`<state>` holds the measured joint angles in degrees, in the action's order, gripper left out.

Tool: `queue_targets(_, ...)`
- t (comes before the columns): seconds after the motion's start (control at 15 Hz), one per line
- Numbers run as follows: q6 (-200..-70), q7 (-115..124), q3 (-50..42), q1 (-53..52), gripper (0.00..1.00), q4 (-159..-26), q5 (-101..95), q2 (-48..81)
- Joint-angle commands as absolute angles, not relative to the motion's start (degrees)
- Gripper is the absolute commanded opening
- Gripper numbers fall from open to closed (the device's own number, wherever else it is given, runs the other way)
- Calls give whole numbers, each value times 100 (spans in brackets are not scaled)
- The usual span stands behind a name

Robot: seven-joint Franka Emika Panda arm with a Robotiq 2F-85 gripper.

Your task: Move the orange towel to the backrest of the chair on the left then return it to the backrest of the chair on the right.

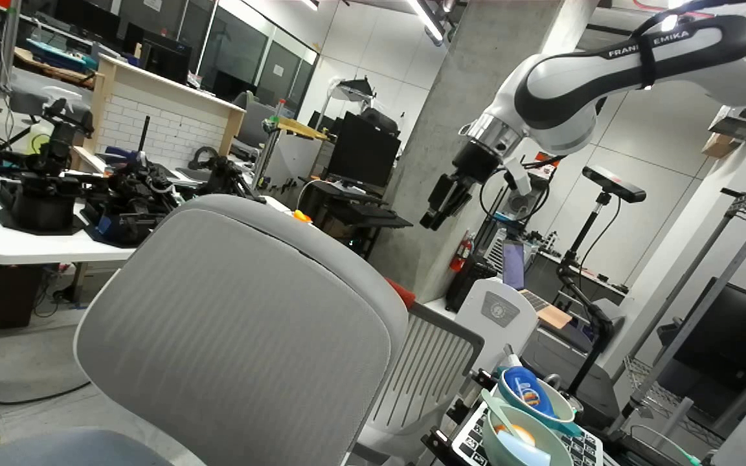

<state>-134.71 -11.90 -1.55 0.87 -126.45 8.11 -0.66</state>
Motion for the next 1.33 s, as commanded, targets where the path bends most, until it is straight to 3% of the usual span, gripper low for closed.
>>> queue_targets(0.0, -13503, -1122, -166, 118, 81, -12566, 718, -19)
queue_targets(0.2, -13509, -1160, -175, 134, 99, -12575, 756, -18)
queue_targets(0.27, -13491, -1188, -175, 138, 100, -12577, 786, -22)
queue_targets(0.33, -13468, -1174, -151, 117, 93, -12637, 808, -46)
queue_targets(0.47, -13468, -1174, -153, 122, 100, -12637, 808, -43)
queue_targets(1.27, -13468, -1175, -153, 122, 100, -12637, 808, -43)
